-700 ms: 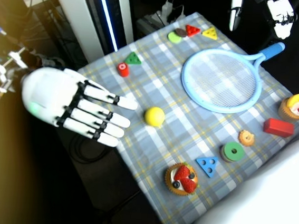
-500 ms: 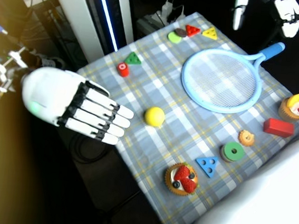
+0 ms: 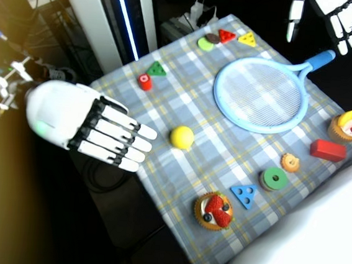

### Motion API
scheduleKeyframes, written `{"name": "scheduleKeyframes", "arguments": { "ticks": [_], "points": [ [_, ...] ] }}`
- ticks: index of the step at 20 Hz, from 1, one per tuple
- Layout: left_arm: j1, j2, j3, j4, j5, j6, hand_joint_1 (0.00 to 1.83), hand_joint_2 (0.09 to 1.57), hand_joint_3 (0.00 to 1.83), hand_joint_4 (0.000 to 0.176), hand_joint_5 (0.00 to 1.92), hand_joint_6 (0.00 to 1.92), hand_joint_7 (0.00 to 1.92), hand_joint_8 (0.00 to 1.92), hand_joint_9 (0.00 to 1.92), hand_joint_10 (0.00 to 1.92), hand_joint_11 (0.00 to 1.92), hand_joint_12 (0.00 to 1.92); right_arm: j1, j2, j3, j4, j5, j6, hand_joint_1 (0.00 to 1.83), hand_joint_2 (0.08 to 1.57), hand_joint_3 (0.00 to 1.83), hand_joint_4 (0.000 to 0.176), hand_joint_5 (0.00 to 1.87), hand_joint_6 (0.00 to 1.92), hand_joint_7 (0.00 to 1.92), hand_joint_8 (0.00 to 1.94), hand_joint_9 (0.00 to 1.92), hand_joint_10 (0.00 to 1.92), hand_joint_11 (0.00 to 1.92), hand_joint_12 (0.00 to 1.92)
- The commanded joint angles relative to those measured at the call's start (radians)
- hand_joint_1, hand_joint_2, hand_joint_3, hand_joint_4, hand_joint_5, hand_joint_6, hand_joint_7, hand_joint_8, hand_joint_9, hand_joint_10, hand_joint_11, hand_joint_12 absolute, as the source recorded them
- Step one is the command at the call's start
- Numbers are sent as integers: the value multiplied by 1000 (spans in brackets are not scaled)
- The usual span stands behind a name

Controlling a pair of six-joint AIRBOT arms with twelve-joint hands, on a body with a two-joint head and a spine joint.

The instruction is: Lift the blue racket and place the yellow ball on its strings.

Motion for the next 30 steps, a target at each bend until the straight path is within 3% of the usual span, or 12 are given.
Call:
{"name": "scheduleKeyframes", "arguments": {
  "ticks": [1,6,7,18,21,22,23,24,25,27,28,30],
  "points": [
    [-15,-4,16,7,-62,18,910,917,0,176,0,0,0,0,0,0,40,19,3,0,4,20,116,5,841,1146,7,5,437,0,453,0,425,0,320,160],
    [-68,-64,94,-82,40,135,850,942,5,176,0,0,35,10,0,0,37,22,-5,-2,6,17,111,5,799,1171,9,20,437,3,469,9,444,11,331,162],
    [-73,-73,107,-93,54,139,871,927,0,176,0,0,38,9,0,0,34,22,-5,-2,6,16,111,5,800,1174,7,1,448,5,485,10,464,14,352,172],
    [-130,-137,199,-223,153,273,906,939,1,176,0,0,153,12,99,6,56,40,0,-12,14,11,111,5,804,1200,7,0,476,2,544,8,531,12,435,191],
    [-135,-143,202,-225,156,273,964,917,0,176,334,12,428,9,392,14,185,131,-3,-14,13,11,111,5,775,1207,6,0,481,3,556,7,542,10,428,186],
    [-136,-146,202,-224,157,273,1018,906,0,152,527,18,580,15,535,32,248,181,-3,-14,13,11,111,5,769,1206,5,0,490,6,561,9,552,13,440,190],
    [-138,-149,202,-223,158,273,981,980,0,101,664,15,671,14,615,35,277,231,-3,-14,13,11,111,5,773,1210,6,0,493,7,563,9,554,12,444,191],
    [-141,-151,202,-223,159,273,989,968,1,87,821,20,806,24,720,44,320,279,-3,-14,13,11,111,5,777,1212,6,0,487,4,562,7,556,12,445,191],
    [-143,-154,202,-222,159,273,1014,1068,6,158,962,751,910,41,789,47,317,334,-3,-14,12,11,111,5,794,1210,3,0,493,4,573,9,565,12,454,191],
    [-146,-157,201,-222,157,273,976,1149,2,175,875,1137,899,466,847,256,283,703,-4,-14,12,11,111,5,775,1215,4,0,493,3,582,9,579,13,466,193],
    [-146,-159,200,-222,152,273,943,1177,17,176,813,1255,722,939,679,697,229,916,-5,-14,12,11,111,5,777,1216,4,0,491,2,587,9,580,12,468,193],
    [-147,-159,191,-214,141,270,835,1088,0,101,567,1593,500,1633,376,1546,112,1472,-6,-14,11,11,111,5,773,1220,5,0,494,2,591,9,580,10,468,190]
  ]
}}
